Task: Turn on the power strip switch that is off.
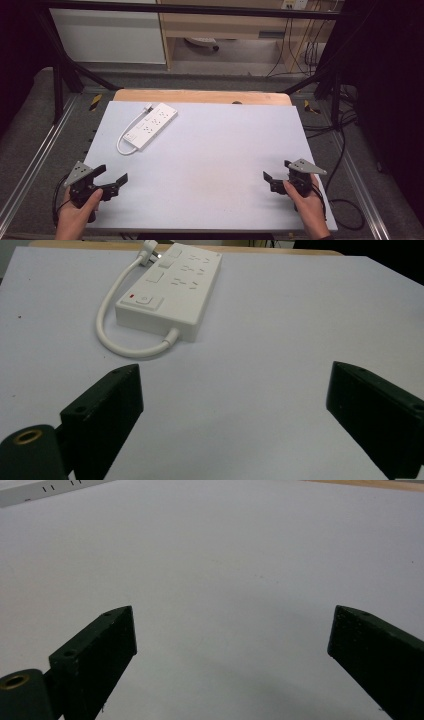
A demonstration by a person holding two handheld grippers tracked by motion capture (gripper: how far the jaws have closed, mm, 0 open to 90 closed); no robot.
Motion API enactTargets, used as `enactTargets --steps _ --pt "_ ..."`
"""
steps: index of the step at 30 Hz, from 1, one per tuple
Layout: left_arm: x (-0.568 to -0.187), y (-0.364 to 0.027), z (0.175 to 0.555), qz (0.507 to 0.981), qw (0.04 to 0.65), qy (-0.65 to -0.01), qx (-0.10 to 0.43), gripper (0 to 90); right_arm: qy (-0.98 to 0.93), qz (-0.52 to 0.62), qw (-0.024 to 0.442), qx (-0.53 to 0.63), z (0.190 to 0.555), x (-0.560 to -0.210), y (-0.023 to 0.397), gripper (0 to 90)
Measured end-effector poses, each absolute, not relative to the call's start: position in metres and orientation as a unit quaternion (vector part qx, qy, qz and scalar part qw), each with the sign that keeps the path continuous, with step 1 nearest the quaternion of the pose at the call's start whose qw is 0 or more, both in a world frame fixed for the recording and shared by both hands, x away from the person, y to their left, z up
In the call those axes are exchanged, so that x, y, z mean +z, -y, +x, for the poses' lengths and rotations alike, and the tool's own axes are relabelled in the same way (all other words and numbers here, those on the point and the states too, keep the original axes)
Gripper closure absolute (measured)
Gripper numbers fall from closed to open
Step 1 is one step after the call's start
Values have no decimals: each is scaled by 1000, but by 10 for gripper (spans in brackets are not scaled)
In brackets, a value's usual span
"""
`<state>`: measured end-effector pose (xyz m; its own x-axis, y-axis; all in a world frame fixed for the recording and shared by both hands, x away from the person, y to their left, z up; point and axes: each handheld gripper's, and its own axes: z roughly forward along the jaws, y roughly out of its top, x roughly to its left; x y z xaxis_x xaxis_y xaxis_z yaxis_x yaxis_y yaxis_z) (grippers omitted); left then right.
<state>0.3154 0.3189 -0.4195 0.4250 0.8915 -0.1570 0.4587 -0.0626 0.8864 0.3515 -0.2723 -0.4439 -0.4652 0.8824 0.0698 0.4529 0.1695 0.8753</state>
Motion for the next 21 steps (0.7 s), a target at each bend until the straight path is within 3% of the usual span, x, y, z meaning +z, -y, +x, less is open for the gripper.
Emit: enactTargets --steps 21 --pt "-413 -311 326 689 488 -484 232 87 -745 434 245 444 347 -440 263 48"
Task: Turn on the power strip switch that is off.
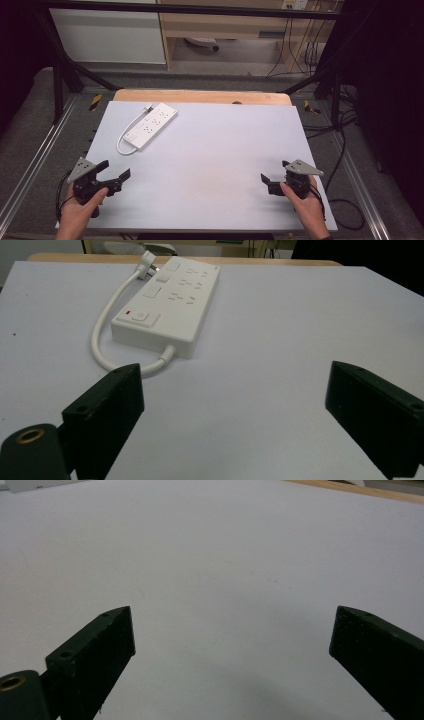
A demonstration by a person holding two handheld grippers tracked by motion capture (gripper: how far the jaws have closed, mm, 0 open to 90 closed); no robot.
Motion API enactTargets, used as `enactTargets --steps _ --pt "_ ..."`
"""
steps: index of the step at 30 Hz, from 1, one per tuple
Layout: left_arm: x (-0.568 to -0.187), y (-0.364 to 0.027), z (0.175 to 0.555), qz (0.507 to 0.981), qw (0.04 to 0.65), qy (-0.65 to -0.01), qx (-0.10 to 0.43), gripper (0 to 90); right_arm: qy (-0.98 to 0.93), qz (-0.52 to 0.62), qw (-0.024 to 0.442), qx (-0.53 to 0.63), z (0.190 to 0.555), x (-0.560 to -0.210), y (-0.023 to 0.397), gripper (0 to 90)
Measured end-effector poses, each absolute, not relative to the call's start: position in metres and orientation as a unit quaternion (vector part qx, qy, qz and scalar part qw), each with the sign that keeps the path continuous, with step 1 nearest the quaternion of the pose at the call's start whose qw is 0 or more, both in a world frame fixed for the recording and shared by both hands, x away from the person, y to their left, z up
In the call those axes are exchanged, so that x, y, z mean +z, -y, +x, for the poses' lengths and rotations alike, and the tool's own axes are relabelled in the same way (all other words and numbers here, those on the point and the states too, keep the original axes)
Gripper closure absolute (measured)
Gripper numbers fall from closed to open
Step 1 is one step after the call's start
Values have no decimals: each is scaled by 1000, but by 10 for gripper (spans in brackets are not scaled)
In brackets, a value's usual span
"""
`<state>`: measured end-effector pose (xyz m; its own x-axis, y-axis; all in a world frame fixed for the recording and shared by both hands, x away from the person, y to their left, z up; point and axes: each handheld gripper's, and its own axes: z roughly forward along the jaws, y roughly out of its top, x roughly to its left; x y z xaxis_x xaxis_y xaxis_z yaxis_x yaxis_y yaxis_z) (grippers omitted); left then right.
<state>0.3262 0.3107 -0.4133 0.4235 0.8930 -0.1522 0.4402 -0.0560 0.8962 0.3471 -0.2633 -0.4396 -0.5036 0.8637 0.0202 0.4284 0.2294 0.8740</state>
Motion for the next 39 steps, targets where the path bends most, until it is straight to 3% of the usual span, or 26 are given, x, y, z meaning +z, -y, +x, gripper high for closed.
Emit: enactTargets --steps 23,31,39 --pt "-388 -304 387 693 478 -496 213 93 -748 430 240 445 348 -439 261 46" --pt "-380 -297 414 670 499 -515 190 113 -751 427 241 442 347 -438 260 45" --pt "-369 -289 436 670 493 -517 202 127 -753 425 238 441 347 -439 260 44"
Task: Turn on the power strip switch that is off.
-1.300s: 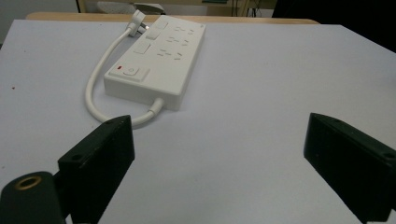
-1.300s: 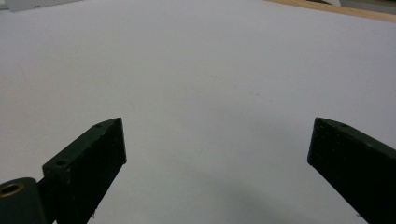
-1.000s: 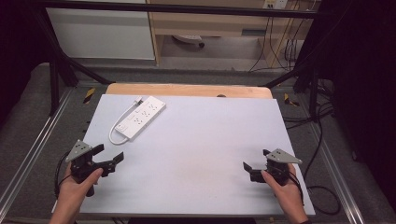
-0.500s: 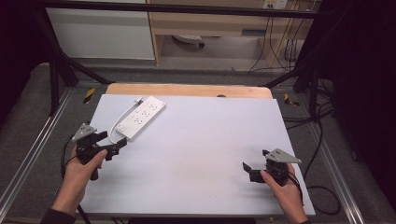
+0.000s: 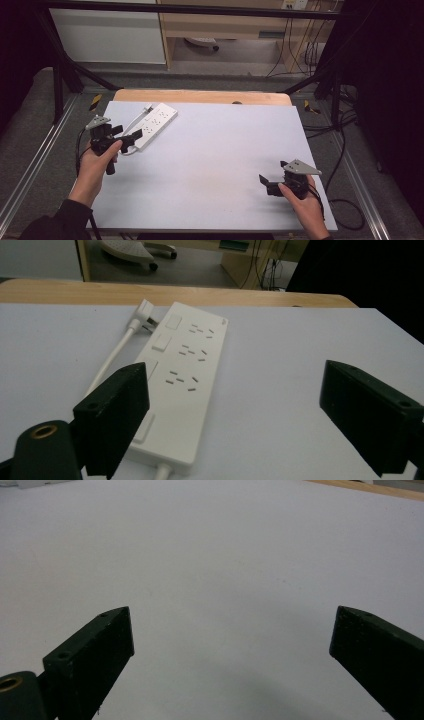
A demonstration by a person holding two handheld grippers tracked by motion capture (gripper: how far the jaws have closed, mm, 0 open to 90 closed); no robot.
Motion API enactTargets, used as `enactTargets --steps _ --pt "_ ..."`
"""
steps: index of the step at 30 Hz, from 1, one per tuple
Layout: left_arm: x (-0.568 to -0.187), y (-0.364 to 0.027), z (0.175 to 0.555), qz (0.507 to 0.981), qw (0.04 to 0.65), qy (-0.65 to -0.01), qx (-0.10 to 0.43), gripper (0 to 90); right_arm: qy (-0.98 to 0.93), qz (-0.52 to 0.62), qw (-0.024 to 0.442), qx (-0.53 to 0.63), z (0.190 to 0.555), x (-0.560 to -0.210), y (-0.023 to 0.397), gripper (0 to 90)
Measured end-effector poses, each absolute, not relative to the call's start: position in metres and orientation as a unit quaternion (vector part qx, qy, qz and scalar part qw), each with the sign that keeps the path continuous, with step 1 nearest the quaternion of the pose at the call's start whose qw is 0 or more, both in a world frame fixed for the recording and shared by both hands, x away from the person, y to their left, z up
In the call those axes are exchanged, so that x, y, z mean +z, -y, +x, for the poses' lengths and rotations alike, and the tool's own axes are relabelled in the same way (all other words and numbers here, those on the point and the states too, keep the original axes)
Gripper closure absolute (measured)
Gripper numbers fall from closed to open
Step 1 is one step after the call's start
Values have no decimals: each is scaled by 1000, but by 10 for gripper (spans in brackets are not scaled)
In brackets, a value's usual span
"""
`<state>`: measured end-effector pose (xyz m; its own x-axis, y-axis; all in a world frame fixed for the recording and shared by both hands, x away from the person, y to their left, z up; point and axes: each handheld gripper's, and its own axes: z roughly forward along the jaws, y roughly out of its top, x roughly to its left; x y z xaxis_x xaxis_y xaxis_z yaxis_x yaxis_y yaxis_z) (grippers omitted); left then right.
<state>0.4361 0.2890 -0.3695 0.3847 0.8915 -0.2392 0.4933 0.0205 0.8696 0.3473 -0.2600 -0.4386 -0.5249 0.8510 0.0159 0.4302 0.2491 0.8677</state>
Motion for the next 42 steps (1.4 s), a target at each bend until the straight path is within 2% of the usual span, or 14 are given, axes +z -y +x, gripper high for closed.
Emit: enactTargets --steps 16,25,42 --pt "-373 -292 471 656 477 -538 230 162 -752 427 236 442 347 -438 260 43" --pt "-389 -300 490 638 467 -562 244 268 -753 428 234 441 346 -438 259 43" --pt "-403 -286 518 649 461 -558 232 610 -750 431 229 447 345 -438 260 43"
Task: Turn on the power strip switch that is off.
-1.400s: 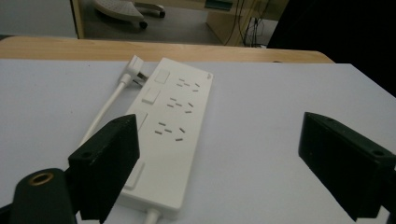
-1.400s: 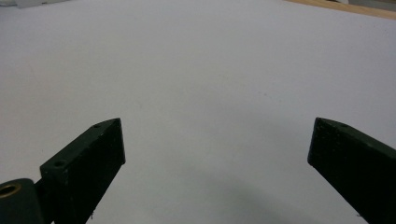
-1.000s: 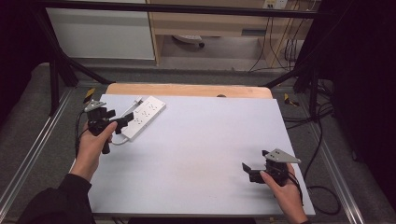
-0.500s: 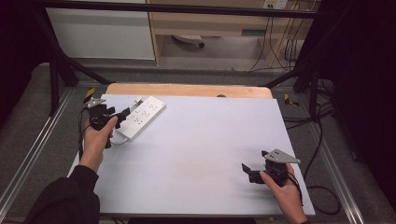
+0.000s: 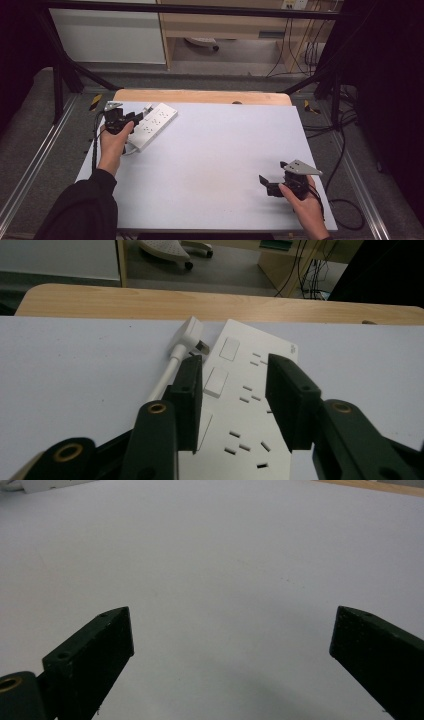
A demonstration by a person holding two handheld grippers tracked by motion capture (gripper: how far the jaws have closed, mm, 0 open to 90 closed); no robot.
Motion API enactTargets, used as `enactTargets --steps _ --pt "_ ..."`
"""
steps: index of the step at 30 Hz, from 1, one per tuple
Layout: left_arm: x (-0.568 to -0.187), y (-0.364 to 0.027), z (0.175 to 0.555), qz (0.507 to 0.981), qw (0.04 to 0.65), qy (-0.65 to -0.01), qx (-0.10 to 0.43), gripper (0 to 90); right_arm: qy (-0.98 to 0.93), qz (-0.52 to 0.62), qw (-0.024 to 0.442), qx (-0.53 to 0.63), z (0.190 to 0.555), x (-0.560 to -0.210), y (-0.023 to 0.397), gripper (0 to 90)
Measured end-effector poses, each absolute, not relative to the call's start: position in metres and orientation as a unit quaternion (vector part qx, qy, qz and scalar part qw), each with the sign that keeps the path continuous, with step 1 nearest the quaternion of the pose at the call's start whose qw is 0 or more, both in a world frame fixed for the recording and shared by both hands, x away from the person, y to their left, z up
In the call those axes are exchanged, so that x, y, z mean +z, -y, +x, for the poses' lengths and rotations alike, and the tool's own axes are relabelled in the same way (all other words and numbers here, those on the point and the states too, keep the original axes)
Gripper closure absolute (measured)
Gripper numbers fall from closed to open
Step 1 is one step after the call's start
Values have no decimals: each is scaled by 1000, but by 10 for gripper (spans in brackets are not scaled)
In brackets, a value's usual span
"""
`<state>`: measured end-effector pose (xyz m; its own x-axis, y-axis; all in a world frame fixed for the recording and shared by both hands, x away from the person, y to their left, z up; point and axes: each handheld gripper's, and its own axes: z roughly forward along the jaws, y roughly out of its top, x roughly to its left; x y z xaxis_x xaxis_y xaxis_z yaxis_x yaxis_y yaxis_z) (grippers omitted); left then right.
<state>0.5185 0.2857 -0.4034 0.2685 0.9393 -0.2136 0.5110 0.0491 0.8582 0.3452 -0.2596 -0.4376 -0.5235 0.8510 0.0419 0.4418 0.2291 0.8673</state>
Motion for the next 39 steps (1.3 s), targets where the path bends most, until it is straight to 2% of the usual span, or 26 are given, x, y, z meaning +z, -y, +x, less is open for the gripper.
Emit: enactTargets --steps 9,16,24,39 --pt "-413 -283 530 656 459 -558 218 778 -748 433 226 449 346 -438 260 44" --pt "-419 -279 539 662 453 -553 224 868 -748 434 227 448 346 -438 262 45" --pt "-424 -275 546 661 454 -557 216 897 -748 434 224 449 346 -438 262 45" --pt "-426 -274 552 667 442 -563 208 899 -748 436 222 449 346 -438 262 45"
